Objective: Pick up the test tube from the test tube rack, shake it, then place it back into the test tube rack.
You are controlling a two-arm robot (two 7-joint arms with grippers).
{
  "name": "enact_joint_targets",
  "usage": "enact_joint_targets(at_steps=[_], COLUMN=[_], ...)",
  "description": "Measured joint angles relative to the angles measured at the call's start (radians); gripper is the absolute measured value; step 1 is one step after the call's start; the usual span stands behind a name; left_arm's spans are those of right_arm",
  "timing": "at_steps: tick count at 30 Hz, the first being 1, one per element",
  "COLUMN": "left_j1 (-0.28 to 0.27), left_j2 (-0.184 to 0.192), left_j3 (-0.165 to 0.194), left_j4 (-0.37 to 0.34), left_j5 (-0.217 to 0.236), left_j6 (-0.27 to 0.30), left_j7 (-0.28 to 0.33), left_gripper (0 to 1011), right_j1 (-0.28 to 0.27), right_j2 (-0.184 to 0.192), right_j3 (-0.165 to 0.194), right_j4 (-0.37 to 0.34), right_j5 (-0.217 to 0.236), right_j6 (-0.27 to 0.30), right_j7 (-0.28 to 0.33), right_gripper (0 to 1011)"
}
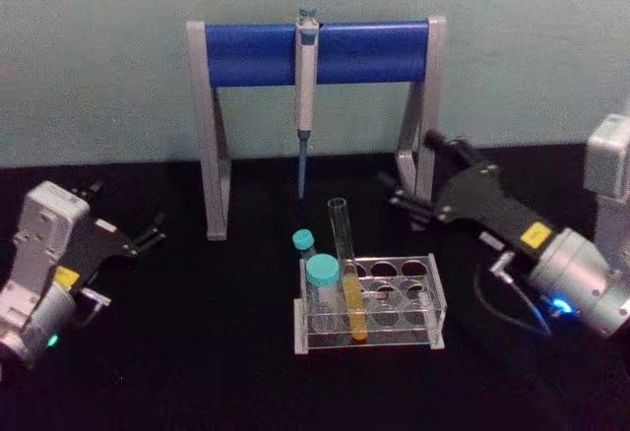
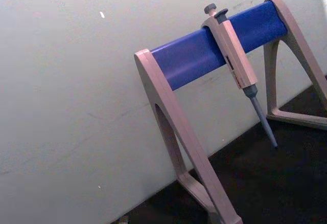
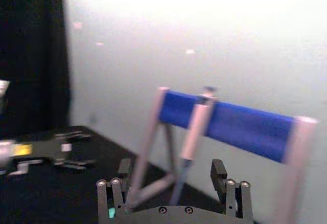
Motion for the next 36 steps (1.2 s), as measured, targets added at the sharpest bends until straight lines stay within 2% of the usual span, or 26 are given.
enact_joint_targets(at_steps=[6,14,19,25,36], left_j1=[0.000,0.000,0.000,0.000,0.000], left_j2=[0.000,0.000,0.000,0.000,0.000], left_j3=[0.000,0.000,0.000,0.000,0.000], left_j4=[0.000,0.000,0.000,0.000,0.000], left_j5=[0.000,0.000,0.000,0.000,0.000], left_j6=[0.000,0.000,0.000,0.000,0.000], left_j7=[0.000,0.000,0.000,0.000,0.000], left_gripper=[1001,1001,1001,1001,1001], right_j1=[-0.068,-0.124,-0.135,-0.137,-0.137], right_j2=[-0.024,-0.077,-0.099,-0.122,-0.163], right_j3=[0.064,0.117,0.125,0.127,0.133], right_j4=[-0.030,-0.010,0.024,0.073,0.153], right_j5=[-0.073,-0.146,-0.189,-0.225,-0.245], right_j6=[-0.018,-0.009,0.009,0.034,0.073], right_j7=[-0.147,-0.287,-0.334,-0.356,-0.355], right_gripper=[1000,1000,1000,1000,1000])
